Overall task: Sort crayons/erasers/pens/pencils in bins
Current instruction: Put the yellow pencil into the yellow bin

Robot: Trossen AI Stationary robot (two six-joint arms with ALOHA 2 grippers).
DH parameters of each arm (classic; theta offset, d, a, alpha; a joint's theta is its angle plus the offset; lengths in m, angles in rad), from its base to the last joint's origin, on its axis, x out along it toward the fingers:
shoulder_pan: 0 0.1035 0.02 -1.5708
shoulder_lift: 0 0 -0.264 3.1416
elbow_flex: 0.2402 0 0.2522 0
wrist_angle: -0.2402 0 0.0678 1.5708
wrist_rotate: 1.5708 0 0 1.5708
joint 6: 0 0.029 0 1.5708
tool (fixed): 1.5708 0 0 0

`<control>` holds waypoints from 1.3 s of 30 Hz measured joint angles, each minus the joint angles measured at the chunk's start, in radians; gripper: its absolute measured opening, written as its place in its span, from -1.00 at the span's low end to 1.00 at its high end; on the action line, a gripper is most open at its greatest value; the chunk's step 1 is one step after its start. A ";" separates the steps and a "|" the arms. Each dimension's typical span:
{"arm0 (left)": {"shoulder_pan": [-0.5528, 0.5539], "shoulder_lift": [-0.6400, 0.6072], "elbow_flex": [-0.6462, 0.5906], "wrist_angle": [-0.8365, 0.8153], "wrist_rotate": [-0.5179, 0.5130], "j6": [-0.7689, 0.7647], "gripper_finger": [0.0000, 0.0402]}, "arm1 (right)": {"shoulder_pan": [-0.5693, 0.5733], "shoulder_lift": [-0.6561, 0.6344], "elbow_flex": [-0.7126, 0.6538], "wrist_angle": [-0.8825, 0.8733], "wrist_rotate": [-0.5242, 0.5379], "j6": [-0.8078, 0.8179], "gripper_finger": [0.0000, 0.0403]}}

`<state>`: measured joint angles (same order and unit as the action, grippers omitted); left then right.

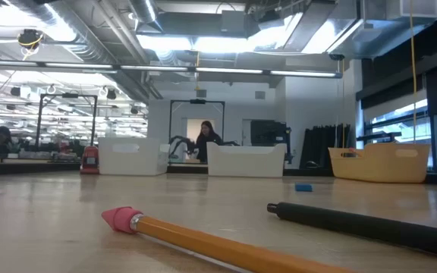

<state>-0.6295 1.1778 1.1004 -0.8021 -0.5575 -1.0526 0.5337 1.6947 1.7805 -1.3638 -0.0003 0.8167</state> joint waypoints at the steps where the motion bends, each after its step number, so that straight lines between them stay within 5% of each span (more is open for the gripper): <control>1: -0.005 0.000 0.000 0.019 0.000 -0.025 -0.62 | 0.005 -0.001 -0.016 -0.001 0.000 0.005 -0.39; 19: -0.167 0.136 0.001 0.002 0.346 -0.831 -0.65 | -0.022 -0.006 -0.095 -0.008 0.041 -0.218 -0.39; 28: -0.196 0.218 0.001 -0.276 0.508 -1.204 -0.65 | -0.078 -0.006 -0.095 0.024 0.080 -0.304 -0.39; 39: -0.217 0.267 0.001 -0.275 0.509 -1.332 -0.64 | -0.144 -0.006 -0.095 0.214 0.126 -0.415 -0.39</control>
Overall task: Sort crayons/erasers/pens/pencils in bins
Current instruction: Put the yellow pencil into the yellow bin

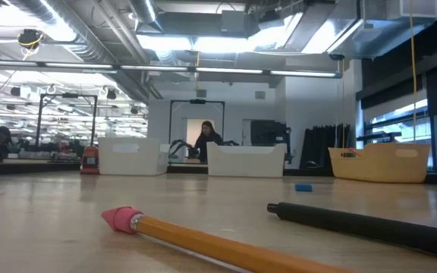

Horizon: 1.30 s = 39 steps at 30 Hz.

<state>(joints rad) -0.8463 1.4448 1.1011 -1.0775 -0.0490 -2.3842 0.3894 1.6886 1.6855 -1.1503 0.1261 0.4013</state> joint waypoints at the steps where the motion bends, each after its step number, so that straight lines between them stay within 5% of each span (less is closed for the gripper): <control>1: -0.002 0.004 0.000 -0.001 0.001 -0.020 -0.64 | -0.007 0.000 0.000 0.033 0.000 -0.030 -0.39; 7: -0.014 0.009 0.000 -0.003 0.015 -0.075 -0.62 | -0.050 0.000 0.000 0.239 -0.053 -0.253 -0.39; 16: -0.014 0.009 0.000 -0.015 0.015 -0.129 -0.62 | -0.125 0.000 -0.010 0.402 -0.386 -0.545 -0.39; 34: -0.067 0.009 0.000 -0.013 0.018 -0.209 -0.62 | -0.146 0.002 -0.010 0.406 -0.277 -0.541 -0.39; 39: -0.065 0.009 0.000 -0.011 0.001 -0.108 -0.62 | -0.146 0.002 -0.010 0.406 -0.277 -0.541 -0.39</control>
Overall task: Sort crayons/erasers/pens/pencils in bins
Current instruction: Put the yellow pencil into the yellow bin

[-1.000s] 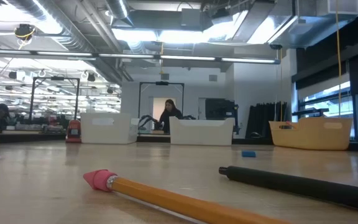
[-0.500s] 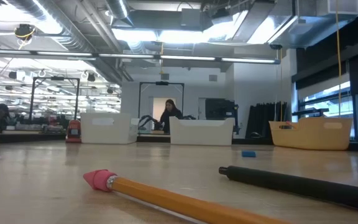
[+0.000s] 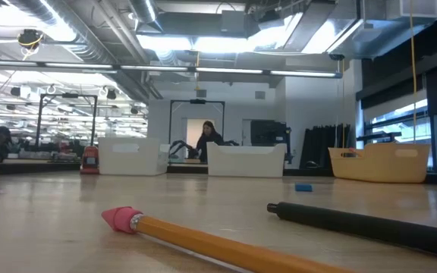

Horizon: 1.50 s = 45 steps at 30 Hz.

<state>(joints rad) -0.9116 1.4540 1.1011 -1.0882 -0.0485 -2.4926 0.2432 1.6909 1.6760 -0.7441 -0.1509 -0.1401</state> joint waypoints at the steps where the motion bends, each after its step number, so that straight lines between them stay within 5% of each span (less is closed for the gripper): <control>1: 0.002 0.000 0.000 0.000 -0.006 0.050 -0.62 | 0.000 0.000 0.000 0.000 0.000 0.000 -0.39; 13: 0.008 0.001 0.000 0.006 -0.157 0.869 -0.63 | 0.000 0.001 0.000 0.000 0.000 0.000 -0.39; 26: 0.008 0.002 0.000 -0.040 -0.158 0.971 -0.62 | 0.000 0.001 0.000 0.000 0.000 0.000 -0.39; 36: -0.011 0.003 0.000 -0.069 -0.156 1.142 -0.12 | 0.000 0.001 0.000 0.000 0.000 0.000 -0.39; 45: -0.096 0.003 0.000 -0.053 -0.156 1.401 -0.05 | 0.000 0.001 0.000 0.000 0.000 0.000 -0.39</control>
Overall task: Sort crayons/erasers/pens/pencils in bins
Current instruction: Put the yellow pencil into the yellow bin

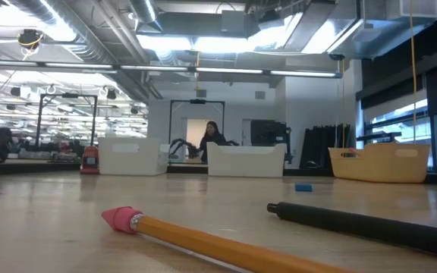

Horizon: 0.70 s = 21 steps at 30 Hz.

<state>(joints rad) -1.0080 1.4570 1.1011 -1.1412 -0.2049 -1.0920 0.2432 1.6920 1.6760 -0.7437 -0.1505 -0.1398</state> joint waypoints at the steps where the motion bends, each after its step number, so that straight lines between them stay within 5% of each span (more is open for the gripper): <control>1: -0.008 0.002 0.000 0.000 -0.001 0.009 -0.05 | 0.000 0.000 0.000 0.000 0.000 0.000 -0.39; 21: -0.046 0.192 0.000 -0.038 -0.027 0.055 -0.05 | 0.000 0.000 0.000 0.000 0.000 0.000 -0.39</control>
<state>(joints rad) -1.0537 1.6485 1.1007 -1.1790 -0.2320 -1.0369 0.2432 1.6920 1.6759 -0.7438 -0.1501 -0.1394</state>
